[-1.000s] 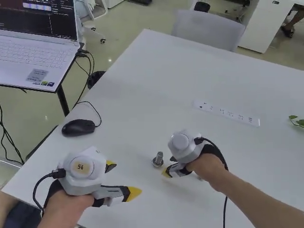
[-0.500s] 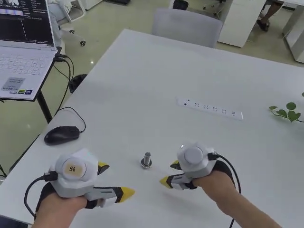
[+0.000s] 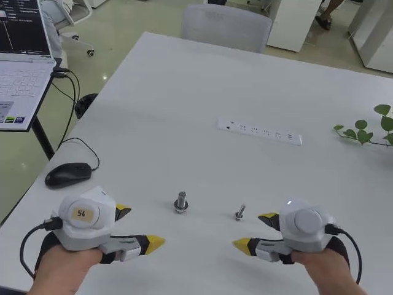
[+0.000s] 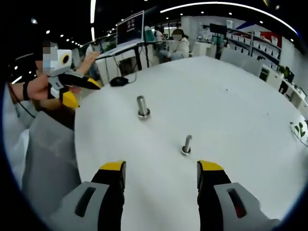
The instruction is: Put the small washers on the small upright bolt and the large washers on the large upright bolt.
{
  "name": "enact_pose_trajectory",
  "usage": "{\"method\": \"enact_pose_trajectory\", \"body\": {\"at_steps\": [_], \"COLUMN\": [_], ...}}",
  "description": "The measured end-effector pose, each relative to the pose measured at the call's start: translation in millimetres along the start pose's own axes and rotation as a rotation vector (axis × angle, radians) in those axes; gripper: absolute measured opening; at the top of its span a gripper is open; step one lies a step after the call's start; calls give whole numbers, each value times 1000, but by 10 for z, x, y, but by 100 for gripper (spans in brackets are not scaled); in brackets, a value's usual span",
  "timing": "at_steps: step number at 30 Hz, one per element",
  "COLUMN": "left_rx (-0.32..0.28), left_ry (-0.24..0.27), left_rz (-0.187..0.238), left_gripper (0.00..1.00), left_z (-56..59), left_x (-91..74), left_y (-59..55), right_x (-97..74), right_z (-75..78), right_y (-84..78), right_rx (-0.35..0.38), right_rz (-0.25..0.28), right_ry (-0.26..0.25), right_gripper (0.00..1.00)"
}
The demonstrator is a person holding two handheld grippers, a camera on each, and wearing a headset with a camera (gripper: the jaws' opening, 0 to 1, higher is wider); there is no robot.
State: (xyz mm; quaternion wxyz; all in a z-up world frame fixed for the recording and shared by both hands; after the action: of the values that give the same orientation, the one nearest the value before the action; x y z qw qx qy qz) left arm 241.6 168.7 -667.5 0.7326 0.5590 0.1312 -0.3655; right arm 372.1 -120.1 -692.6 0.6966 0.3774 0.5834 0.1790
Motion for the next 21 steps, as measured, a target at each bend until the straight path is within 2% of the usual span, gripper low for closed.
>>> {"method": "enact_pose_trajectory", "body": {"at_steps": [4, 8, 21], "left_rx": [4, 8, 11], "left_ry": [-4, -9, -13], "left_rz": [-1, -2, 8], "left_gripper": [64, 65, 65], "left_z": [10, 21, -9], "left_x": [-4, -10, -84], "left_y": [3, 6, 23], "right_x": [-77, -101, -164], "right_z": [12, -27, -111], "right_y": [-90, -174, -193], "right_rx": [62, 64, 112], "right_rz": [31, 18, 59], "right_ry": [-30, -39, -70], "right_gripper": [65, 67, 70]}}
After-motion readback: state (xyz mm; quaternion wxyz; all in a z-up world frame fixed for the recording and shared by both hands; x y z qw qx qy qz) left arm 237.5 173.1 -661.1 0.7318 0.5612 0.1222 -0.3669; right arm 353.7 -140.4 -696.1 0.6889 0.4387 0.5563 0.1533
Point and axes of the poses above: the centre of the closed fingertips' face, and the gripper's own axes: x roughly forward along the fingers, z roughly to its right, y roughly out of its top, the point moved 8 cm from there along -x, roughly backward along the fingers, and after that the axes turned 11 degrees about -x, right-handed, at the moved point
